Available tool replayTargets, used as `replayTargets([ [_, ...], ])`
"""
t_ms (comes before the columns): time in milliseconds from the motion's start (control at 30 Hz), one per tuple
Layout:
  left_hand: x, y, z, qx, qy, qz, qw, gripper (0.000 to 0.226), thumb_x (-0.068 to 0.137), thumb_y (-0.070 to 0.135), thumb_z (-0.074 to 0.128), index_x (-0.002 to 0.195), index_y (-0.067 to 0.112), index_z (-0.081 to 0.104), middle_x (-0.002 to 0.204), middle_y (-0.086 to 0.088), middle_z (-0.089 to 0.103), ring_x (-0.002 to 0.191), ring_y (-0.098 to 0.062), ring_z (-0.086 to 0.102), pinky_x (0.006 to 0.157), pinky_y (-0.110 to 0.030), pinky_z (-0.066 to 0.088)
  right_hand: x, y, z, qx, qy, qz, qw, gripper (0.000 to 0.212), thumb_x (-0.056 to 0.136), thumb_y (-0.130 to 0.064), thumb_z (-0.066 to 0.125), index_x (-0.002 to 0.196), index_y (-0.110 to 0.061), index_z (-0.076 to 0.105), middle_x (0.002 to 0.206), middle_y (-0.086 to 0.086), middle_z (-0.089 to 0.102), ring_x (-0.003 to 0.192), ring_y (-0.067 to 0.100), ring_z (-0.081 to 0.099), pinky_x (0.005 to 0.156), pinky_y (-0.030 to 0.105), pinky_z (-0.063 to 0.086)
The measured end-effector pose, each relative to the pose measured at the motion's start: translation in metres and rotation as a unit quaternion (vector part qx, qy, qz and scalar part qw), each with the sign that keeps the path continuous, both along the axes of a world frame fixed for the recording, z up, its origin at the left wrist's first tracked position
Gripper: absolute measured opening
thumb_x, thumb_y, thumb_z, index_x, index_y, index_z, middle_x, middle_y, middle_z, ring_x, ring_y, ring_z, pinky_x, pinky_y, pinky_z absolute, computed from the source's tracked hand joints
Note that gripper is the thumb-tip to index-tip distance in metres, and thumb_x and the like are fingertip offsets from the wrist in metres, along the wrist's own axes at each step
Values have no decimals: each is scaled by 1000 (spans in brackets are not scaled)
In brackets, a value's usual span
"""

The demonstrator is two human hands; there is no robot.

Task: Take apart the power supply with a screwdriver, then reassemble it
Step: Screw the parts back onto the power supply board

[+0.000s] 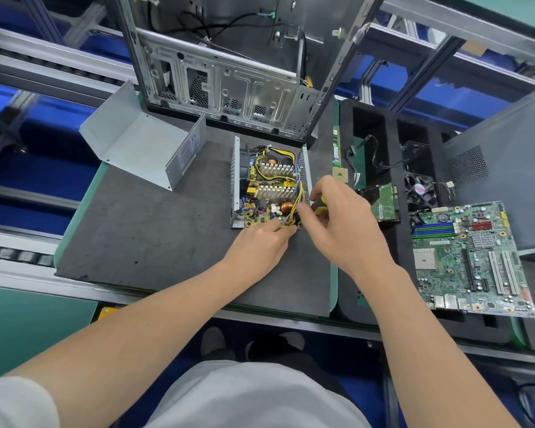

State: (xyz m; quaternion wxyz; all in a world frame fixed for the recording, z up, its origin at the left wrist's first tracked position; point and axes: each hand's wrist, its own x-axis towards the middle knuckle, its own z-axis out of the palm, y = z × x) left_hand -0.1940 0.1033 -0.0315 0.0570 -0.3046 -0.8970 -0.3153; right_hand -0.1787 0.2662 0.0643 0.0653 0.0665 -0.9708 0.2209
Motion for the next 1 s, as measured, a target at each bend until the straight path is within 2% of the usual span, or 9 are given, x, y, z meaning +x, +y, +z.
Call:
replayTargets([
  [133, -1, -1, -1, -10, 4, 4, 1000, 22, 93, 5, 72, 115, 5, 77, 78, -14, 62, 61, -36, 64, 50, -41, 54, -3, 2, 4, 19, -2, 25, 1000, 9, 103, -24, 57, 105, -21, 48, 81, -9, 51, 68, 22, 52, 63, 43, 48],
  [233, 0, -1, -1, -14, 1, 2, 1000, 22, 93, 5, 72, 114, 5, 77, 79, -15, 63, 61, -37, 64, 50, -42, 55, -6, 3, 6, 69, 33, 18, 997, 27, 104, -32, 63, 94, -12, 48, 71, 1, 53, 62, 29, 50, 56, 40, 46],
  [300, -1, -1, 1, -16, -5, 1, 1000, 21, 90, 2, 74, 111, 4, 77, 77, -15, 63, 59, -38, 64, 48, -43, 55, -6, 3, 7, 53, 34, 20, 998, 28, 104, -32, 63, 91, -12, 49, 77, 1, 52, 66, 27, 50, 59, 39, 42],
  [367, -1, 0, 3, -17, -6, 0, 1000, 20, 85, -2, 77, 105, 3, 78, 74, -15, 62, 55, -37, 63, 45, -42, 54, -5, 3, 7, 13, -4, 34, 999, 13, 102, -26, 60, 98, -18, 50, 85, -4, 52, 71, 19, 52, 63, 41, 45],
  [500, 0, -1, 3, -12, -3, 0, 1000, 21, 87, -2, 75, 107, 2, 78, 75, -17, 63, 58, -38, 64, 47, -43, 55, -7, 6, 6, 1, -29, 34, 999, 13, 95, -24, 61, 102, -23, 50, 72, -8, 55, 63, 13, 54, 57, 38, 47],
  [633, 0, -1, 4, -19, -2, 4, 1000, 21, 91, 0, 72, 110, 1, 77, 79, -19, 64, 62, -40, 66, 50, -47, 57, -11, 3, 6, 74, 45, 14, 996, 36, 97, -36, 71, 86, -13, 45, 57, -8, 42, 52, 29, 47, 49, 32, 33],
  [700, 0, -1, 4, -18, 1, 4, 1000, 20, 90, 0, 72, 110, 1, 78, 79, -19, 64, 61, -40, 66, 50, -47, 57, -13, 0, 6, 69, 52, 6, 996, 32, 97, -30, 70, 84, -13, 47, 62, -7, 46, 59, 29, 51, 54, 35, 38],
  [800, 0, -1, 1, -23, -5, 4, 1000, 26, 98, 5, 63, 122, 4, 74, 89, -19, 66, 72, -41, 67, 61, -51, 58, -16, -2, 5, 25, 8, 26, 999, 8, 101, -22, 64, 103, -18, 57, 90, -4, 62, 74, 18, 56, 70, 36, 45],
  [1000, 0, 0, 2, -29, -7, 9, 1000, 24, 97, 4, 63, 118, 5, 75, 84, -17, 63, 67, -39, 64, 56, -47, 56, -13, -1, 7, 10, -43, 51, 998, 19, 96, -18, 60, 103, -28, 45, 76, -8, 55, 65, 13, 53, 57, 38, 46],
])
